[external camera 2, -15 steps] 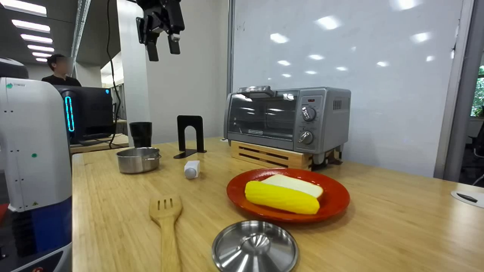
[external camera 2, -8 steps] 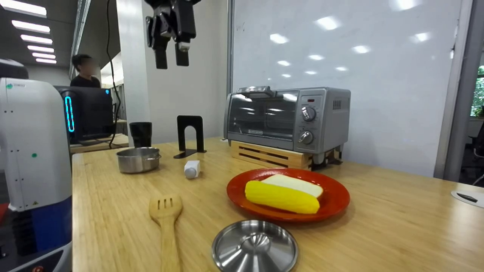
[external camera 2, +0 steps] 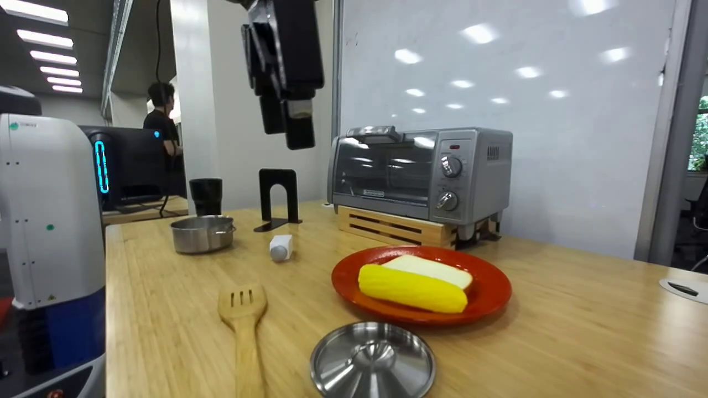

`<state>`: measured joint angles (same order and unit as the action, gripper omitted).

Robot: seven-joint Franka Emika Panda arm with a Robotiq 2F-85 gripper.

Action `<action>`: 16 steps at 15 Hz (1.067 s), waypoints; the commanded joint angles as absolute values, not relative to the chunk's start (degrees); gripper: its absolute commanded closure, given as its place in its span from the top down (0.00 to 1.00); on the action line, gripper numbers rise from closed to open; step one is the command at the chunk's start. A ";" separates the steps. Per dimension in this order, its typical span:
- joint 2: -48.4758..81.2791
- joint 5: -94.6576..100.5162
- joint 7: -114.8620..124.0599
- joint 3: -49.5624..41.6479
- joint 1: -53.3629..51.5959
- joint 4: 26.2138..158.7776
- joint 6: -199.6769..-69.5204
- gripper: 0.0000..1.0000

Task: Pick the lid and cover the pot

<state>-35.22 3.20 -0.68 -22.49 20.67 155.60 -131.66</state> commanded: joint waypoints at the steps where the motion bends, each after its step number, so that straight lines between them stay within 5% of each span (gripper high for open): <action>1: -26.20 2.12 -3.39 -25.34 22.63 155.69 -140.82 1.00; 16: 2.26 -2.68 -4.08 -24.09 20.41 140.84 -141.01 1.00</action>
<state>-1.82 -1.69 -2.76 -25.26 19.71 143.82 -142.63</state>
